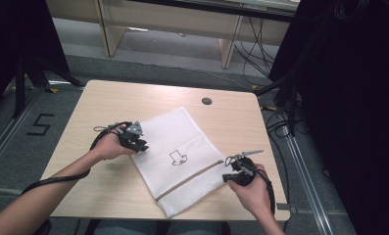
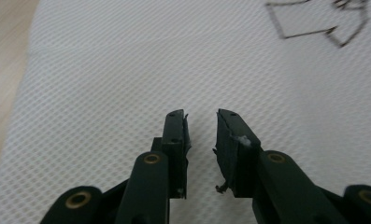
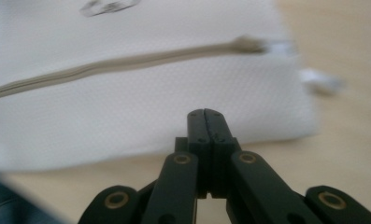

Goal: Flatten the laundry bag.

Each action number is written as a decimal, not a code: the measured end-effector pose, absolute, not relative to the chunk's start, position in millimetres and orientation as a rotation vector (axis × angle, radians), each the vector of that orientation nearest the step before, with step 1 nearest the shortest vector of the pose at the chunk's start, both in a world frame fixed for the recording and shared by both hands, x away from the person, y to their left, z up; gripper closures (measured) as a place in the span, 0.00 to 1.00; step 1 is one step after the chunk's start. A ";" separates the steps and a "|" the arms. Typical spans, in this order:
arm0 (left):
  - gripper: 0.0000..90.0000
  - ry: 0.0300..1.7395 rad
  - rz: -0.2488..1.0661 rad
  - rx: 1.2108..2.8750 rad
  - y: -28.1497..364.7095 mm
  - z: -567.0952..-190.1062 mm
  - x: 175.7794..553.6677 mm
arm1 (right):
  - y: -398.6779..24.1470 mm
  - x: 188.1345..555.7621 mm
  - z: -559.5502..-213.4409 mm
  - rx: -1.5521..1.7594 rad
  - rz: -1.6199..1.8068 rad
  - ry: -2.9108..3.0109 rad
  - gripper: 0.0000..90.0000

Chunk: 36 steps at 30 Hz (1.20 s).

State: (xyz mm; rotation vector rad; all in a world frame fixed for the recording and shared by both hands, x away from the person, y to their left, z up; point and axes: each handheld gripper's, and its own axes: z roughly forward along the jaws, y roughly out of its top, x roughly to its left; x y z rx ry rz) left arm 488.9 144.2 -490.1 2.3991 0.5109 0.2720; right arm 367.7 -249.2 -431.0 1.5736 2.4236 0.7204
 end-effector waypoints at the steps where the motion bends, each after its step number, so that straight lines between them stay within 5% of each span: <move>1: 0.81 0.504 0.250 2.382 141.3 -488.4 482.9 | -254.3 375.6 -432.0 1.583 0.698 2.395 1.00; 8: 0.95 0.461 0.087 2.350 106.7 -483.2 424.9 | -276.2 422.8 -450.9 1.686 0.615 2.332 0.99; 18: 0.94 0.362 -0.127 2.289 66.4 -484.4 379.6 | -273.9 436.7 -477.2 1.691 0.533 2.354 0.98; 36: 0.95 0.304 -0.063 2.451 66.4 -497.1 376.5 | -266.7 428.2 -480.3 1.560 0.482 2.404 1.00</move>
